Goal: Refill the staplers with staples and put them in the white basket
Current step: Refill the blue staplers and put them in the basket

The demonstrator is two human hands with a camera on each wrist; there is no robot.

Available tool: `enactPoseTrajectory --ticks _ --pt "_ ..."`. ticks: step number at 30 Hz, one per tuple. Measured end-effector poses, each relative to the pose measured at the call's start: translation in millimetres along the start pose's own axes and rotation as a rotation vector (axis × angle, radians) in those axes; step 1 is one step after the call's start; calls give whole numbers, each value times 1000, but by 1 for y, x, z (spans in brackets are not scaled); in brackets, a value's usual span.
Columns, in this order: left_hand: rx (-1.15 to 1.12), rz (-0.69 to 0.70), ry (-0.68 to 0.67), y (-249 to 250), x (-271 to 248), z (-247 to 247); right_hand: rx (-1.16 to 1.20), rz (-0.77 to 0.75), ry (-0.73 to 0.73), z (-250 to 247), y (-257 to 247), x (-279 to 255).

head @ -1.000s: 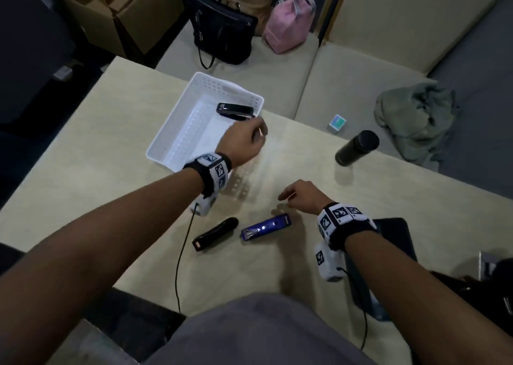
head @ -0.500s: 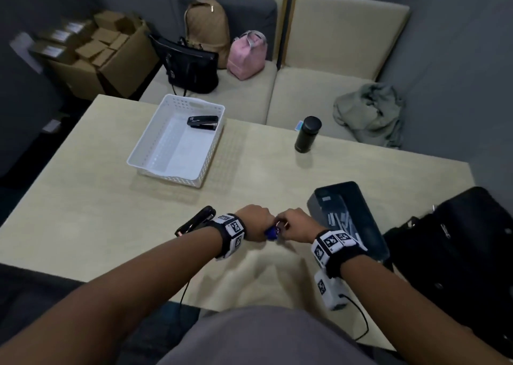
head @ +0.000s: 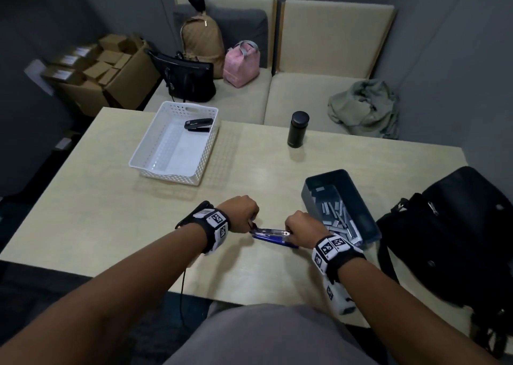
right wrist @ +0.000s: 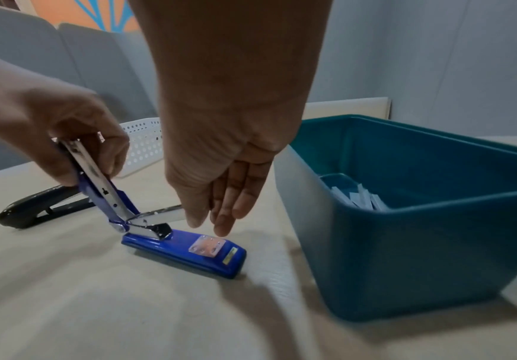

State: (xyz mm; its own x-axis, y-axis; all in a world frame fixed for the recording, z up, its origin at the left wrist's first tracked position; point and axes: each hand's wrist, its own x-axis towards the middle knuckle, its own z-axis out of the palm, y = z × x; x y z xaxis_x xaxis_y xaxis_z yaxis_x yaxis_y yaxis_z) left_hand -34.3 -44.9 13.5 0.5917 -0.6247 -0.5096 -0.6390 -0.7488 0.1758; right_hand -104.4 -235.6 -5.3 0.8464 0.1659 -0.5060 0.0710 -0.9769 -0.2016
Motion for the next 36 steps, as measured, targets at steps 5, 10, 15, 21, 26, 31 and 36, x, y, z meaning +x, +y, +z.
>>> enactPoseTrajectory --ticks 5,10,15,21,26,31,36 --pt "46 -62 -100 -27 -19 19 15 17 5 11 6 -2" --pt "220 -11 -126 -22 -17 57 -15 48 -19 19 0 2" --pt "38 27 43 7 2 56 67 55 -20 20 3 3" --pt "-172 -53 -123 46 36 56 252 -49 25 5 14 -4" --pt "-270 -27 -178 39 50 60 623 93 297 -25 54 -15" --pt "-379 -52 -245 27 53 55 610 385 362 -25 109 -12" --pt "-419 -37 -246 24 49 61 409 458 190 -8 126 -6"
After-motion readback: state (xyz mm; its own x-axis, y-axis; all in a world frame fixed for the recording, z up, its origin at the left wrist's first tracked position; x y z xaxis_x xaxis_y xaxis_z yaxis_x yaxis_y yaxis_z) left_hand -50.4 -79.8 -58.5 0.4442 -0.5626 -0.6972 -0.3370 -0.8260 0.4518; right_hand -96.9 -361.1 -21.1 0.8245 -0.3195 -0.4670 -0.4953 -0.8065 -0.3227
